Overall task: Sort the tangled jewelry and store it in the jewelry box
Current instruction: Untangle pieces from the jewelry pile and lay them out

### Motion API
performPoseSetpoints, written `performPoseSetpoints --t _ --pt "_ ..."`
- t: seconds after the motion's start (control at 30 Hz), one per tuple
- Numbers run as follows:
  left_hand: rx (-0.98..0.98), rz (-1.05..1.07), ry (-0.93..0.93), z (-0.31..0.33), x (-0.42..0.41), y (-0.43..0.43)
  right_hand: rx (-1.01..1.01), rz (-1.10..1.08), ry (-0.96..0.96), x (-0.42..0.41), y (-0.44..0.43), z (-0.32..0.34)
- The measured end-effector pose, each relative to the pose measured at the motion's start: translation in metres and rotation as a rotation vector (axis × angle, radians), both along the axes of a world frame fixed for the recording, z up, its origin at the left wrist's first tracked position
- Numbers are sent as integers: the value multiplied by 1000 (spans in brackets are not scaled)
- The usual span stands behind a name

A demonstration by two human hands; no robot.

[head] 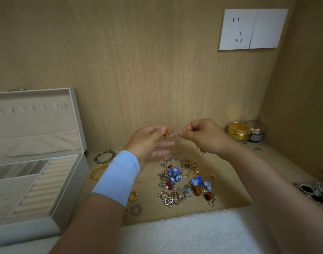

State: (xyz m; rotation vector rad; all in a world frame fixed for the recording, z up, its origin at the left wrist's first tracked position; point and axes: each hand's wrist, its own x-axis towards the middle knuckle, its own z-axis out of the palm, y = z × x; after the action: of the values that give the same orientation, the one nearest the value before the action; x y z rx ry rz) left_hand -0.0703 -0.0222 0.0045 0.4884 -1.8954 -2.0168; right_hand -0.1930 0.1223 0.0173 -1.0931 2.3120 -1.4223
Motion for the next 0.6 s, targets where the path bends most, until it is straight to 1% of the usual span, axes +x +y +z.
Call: performPoseSetpoints --t 0.1,0.17,0.2,0.3,0.33,0.43,0.5,0.6 --pt "68 80 8 1 1 -6 72 58 -37 0 4 4" --pt "44 83 -8 4 4 -9 151 103 -30 0 7 8" --pt "-23 76 -37 6 6 -10 209 133 -14 0 8 10" --pt "-322 7 -160 12 17 -11 416 218 70 3 11 15" --pt "-394 -20 -196 13 21 -11 481 231 106 5 10 15" --pt "-465 -24 -257 12 32 -6 606 231 225 11 5 13" --pt "-488 -3 -282 11 41 -5 570 249 251 18 0 14" --pt "-452 30 -286 10 56 -7 361 392 115 38 -10 16"
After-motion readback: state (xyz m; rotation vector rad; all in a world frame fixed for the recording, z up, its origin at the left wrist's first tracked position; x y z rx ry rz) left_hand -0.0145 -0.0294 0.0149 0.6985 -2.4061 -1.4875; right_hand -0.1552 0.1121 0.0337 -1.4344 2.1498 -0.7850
